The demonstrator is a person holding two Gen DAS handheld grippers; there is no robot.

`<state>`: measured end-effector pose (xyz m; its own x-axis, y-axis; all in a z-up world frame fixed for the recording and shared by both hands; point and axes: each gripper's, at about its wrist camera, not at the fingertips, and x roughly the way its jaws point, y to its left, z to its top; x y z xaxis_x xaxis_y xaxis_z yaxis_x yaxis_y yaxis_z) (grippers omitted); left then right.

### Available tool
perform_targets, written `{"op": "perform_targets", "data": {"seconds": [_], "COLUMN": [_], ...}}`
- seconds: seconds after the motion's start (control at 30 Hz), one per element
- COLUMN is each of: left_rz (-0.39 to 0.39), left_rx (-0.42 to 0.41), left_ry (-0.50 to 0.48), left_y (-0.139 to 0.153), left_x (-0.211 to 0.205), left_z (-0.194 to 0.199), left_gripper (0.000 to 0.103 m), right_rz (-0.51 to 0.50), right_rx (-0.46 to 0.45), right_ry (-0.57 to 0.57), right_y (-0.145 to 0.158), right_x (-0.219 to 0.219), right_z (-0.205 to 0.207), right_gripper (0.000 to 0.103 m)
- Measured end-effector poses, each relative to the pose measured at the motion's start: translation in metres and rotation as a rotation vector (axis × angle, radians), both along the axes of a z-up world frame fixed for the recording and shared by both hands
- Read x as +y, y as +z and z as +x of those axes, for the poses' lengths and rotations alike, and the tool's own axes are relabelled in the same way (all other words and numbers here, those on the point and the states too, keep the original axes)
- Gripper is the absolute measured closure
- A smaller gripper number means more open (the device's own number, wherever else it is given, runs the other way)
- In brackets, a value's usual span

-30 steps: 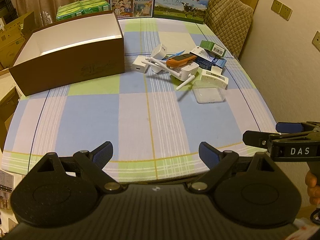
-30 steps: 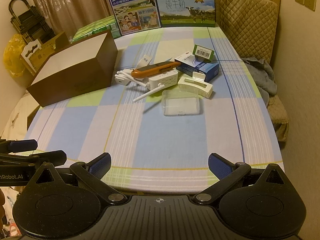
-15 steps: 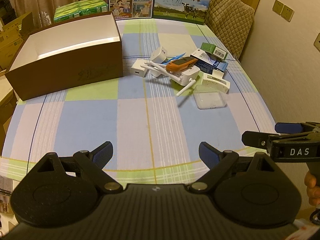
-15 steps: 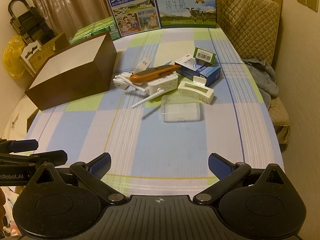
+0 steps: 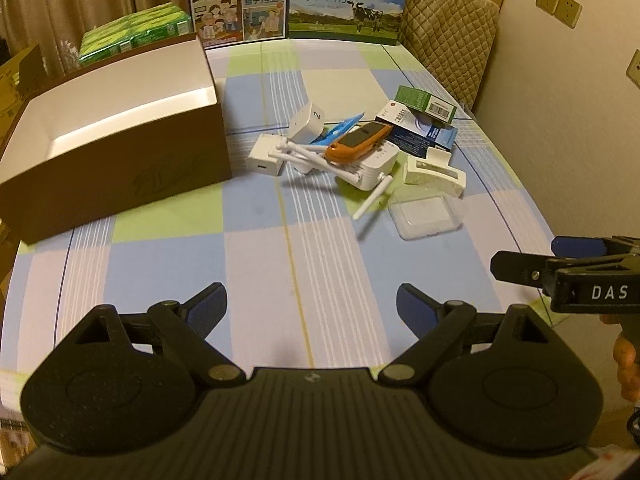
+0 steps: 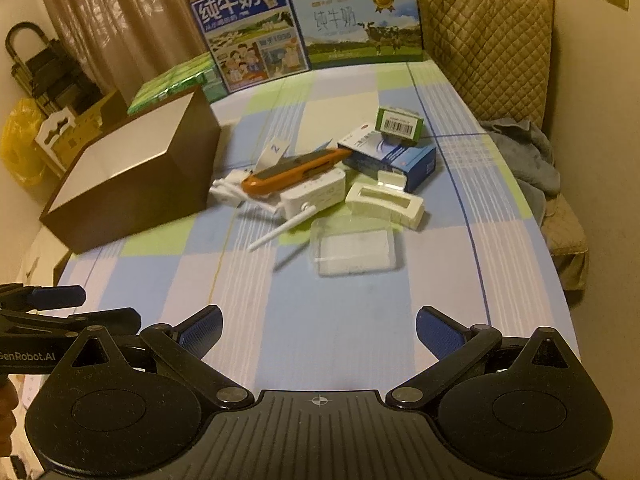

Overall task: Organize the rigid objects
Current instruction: 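Move both tools toward the cluttered items on the tablecloth, then grasp the clear plastic box with the right tool while the left tool grasps the orange utility knife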

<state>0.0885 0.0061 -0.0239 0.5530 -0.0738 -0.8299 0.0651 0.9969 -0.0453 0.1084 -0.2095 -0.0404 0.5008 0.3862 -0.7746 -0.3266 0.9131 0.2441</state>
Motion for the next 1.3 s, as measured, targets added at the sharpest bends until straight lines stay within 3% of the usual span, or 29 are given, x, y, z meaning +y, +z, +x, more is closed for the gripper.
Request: {"op": "perform_targets", "data": {"seconds": [0.43, 0.77, 0.97, 1.17, 1.3], "left_rz": [0.026, 0.027, 0.023, 0.003, -0.007], "left_rx": [0.007, 0.035, 0.043, 0.052, 0.053], "left_ry": [-0.032, -0.059, -0.109, -0.176, -0.215], "left_y": [-0.019, -0.041, -0.046, -0.049, -0.049], "left_x": [0.022, 0.038, 0.041, 0.04, 0.039], "left_z": [0.055, 0.091, 0.108, 0.118, 0.124], "left_gripper": [0.013, 0.014, 0.015, 0.015, 0.015], "right_rz": [0.004, -0.084, -0.16, -0.175, -0.199], "right_rx": [-0.045, -0.08, -0.077, -0.062, -0.056], "right_ry": [-0.031, -0.025, -0.028, -0.057, -0.071], "right_y": [-0.034, -0.074, -0.093, -0.102, -0.105], "right_x": [0.014, 0.037, 0.048, 0.054, 0.058], "right_z": [0.045, 0.077, 0.093, 0.103, 0.105], "right_gripper": [0.008, 0.008, 0.008, 0.008, 0.02]}}
